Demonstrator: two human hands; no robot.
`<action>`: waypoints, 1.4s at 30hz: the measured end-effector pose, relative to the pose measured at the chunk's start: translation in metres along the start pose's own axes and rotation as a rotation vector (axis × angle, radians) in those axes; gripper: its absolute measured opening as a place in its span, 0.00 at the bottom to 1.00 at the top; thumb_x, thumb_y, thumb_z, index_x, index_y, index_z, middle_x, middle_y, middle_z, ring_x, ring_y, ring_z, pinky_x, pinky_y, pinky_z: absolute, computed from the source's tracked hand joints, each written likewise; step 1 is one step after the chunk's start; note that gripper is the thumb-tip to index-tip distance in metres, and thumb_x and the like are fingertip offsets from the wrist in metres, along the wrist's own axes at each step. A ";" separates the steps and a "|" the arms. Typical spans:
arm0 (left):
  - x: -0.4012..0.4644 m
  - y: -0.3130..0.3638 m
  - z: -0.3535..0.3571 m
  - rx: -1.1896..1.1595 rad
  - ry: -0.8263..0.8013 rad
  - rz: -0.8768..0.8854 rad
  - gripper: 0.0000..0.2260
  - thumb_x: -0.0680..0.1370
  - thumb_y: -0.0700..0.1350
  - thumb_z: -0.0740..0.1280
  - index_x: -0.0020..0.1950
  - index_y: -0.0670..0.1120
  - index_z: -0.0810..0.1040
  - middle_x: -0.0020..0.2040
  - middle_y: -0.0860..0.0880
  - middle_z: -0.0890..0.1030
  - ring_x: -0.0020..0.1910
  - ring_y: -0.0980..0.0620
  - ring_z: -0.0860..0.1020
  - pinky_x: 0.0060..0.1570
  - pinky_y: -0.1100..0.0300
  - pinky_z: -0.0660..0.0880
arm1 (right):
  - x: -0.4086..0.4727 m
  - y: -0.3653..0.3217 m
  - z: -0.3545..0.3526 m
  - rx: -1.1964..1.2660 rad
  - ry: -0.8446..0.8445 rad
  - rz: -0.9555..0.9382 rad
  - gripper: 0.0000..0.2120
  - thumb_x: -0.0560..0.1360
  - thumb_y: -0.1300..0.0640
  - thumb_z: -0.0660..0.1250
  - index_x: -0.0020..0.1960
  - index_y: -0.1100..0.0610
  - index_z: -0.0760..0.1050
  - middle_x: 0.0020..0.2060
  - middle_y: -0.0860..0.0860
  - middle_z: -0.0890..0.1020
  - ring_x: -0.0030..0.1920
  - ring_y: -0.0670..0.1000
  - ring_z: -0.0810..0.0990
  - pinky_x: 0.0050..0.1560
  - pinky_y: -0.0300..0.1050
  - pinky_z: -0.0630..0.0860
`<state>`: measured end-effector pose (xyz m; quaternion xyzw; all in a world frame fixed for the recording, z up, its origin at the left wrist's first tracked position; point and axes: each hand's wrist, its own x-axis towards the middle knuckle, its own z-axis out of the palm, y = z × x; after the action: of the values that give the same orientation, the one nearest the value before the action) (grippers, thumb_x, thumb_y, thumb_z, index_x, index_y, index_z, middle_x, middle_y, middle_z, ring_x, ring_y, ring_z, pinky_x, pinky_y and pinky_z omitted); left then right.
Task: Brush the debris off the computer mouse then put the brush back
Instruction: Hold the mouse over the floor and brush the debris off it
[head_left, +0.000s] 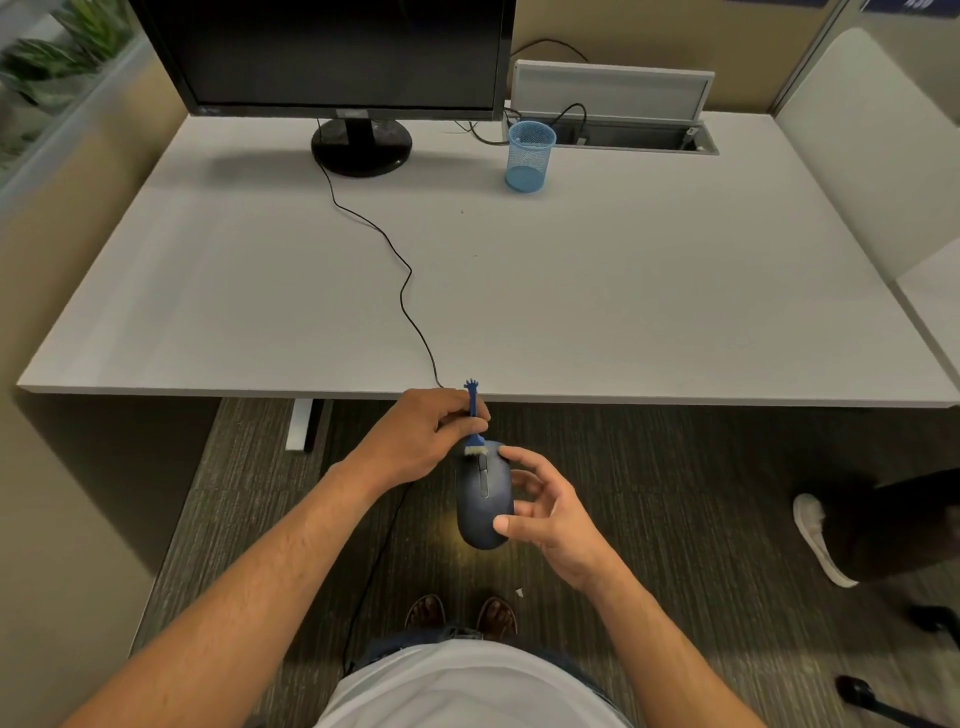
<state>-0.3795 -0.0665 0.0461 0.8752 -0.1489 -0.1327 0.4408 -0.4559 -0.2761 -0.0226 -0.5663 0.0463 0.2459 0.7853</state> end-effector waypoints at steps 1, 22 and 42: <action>0.000 -0.002 -0.002 0.009 -0.015 -0.008 0.06 0.81 0.48 0.67 0.55 0.53 0.82 0.49 0.57 0.84 0.51 0.64 0.80 0.51 0.69 0.73 | -0.001 0.000 -0.001 -0.004 0.002 0.003 0.37 0.64 0.63 0.81 0.69 0.46 0.75 0.67 0.59 0.75 0.59 0.64 0.83 0.54 0.57 0.81; -0.002 -0.005 -0.014 0.263 -0.096 0.027 0.06 0.82 0.49 0.65 0.52 0.51 0.81 0.46 0.54 0.82 0.45 0.58 0.79 0.49 0.53 0.77 | -0.005 0.001 0.002 -0.008 0.003 -0.006 0.37 0.64 0.61 0.82 0.69 0.46 0.74 0.67 0.58 0.75 0.60 0.64 0.82 0.54 0.56 0.82; -0.009 0.001 0.005 0.027 0.122 0.041 0.02 0.77 0.49 0.72 0.48 0.52 0.82 0.43 0.56 0.82 0.44 0.58 0.80 0.47 0.58 0.78 | -0.001 0.003 0.004 -0.006 0.001 -0.012 0.36 0.66 0.64 0.80 0.70 0.47 0.74 0.67 0.59 0.75 0.59 0.65 0.83 0.53 0.56 0.82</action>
<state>-0.3900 -0.0671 0.0449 0.8842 -0.1415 -0.0678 0.4400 -0.4592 -0.2720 -0.0233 -0.5689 0.0427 0.2410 0.7852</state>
